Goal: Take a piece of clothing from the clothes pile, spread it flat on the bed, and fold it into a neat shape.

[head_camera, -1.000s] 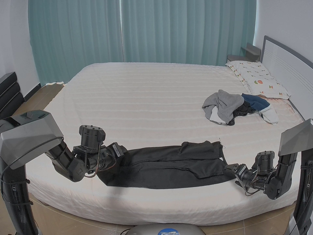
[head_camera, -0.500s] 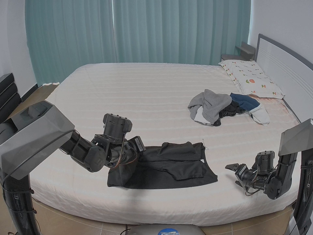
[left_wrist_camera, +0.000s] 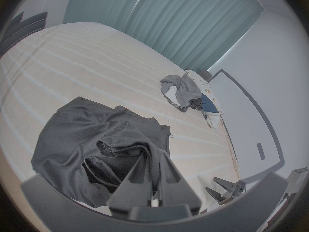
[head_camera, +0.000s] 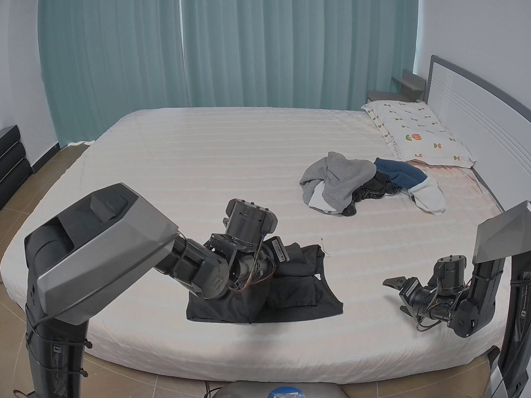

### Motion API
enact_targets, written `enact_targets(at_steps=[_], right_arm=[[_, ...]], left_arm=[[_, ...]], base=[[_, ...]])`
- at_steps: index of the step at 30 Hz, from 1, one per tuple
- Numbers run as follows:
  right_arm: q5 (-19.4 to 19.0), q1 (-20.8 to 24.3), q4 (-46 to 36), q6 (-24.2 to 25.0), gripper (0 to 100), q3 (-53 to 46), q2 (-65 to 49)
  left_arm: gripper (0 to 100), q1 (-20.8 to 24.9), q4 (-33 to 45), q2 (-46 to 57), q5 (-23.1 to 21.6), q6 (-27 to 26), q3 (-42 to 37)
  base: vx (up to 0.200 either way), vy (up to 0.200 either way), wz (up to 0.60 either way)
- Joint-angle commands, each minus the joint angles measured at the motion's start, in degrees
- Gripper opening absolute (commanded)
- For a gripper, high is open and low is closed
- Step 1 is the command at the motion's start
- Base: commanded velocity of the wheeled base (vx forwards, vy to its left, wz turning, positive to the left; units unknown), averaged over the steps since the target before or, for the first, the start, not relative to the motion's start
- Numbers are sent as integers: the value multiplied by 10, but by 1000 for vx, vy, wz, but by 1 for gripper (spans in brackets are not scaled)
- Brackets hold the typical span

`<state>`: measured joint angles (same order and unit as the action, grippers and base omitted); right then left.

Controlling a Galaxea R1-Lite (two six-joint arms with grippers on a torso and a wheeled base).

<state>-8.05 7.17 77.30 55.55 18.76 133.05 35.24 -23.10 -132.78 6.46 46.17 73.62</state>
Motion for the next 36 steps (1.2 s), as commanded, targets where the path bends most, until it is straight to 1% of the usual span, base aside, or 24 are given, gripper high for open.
enact_targets(at_steps=[1, 4, 7, 10, 13, 14, 16, 19, 21, 22, 24, 28, 31, 32, 33, 36], right_arm=[[0, 0, 0, -1, 100, 0, 1], [0, 0, 0, -1, 100, 0, 1], [0, 0, 0, -1, 100, 0, 1], [0, 1, 0, -1, 100, 0, 1], [0, 0, 0, -1, 100, 0, 1], [0, 0, 0, -1, 100, 0, 1], [0, 2, 0, -1, 100, 0, 2], [0, 1, 0, -1, 100, 0, 2], [0, 2, 0, -1, 100, 0, 3], [0, 2, 0, -1, 100, 0, 3], [0, 2, 0, -1, 100, 0, 2], [0, 3, 0, -1, 100, 0, 3], [0, 3, 0, -1, 100, 0, 3], [0, 3, 0, -1, 100, 0, 3], [0, 3, 0, -1, 100, 0, 3], [0, 3, 0, -1, 100, 0, 2]], left_arm=[[0, 11, 2, -43, 22, 10, 28], [0, 11, -2, -47, 29, 18, 37], [0, 15, 1, -46, 21, 43, 46], [0, 28, -5, -48, 21, 49, 50], [0, 30, -8, -49, 17, 49, 59], [0, 29, -12, -53, 17, 54, 79], [0, 29, -10, -56, 15, 69, 89], [0, 29, -6, -56, -2, 76, 86], [0, 29, -8, -56, -3, 82, 85], [100, 29, -8, -55, -4, 88, 83], [100, 30, -8, -55, -8, 100, 84], [100, 29, -10, -54, -6, 103, 83], [100, 29, -10, -39, -5, 134, 82], [100, 29, -10, -39, -5, 134, 82], [100, 27, -6, -25, -7, 155, 81], [100, 24, -6, -16, -8, 161, 76]], base=[[0, 0, 0], [0, 0, 0], [0, 0, 0], [0, 0, 0], [0, 0, 0], [0, 0, 0], [0, 0, 0], [0, 0, 0], [0, 0, 0], [0, 0, 0], [0, 0, 0], [0, 0, 0], [0, 0, 0], [0, 0, 0], [0, 0, 0], [0, 0, 0]])
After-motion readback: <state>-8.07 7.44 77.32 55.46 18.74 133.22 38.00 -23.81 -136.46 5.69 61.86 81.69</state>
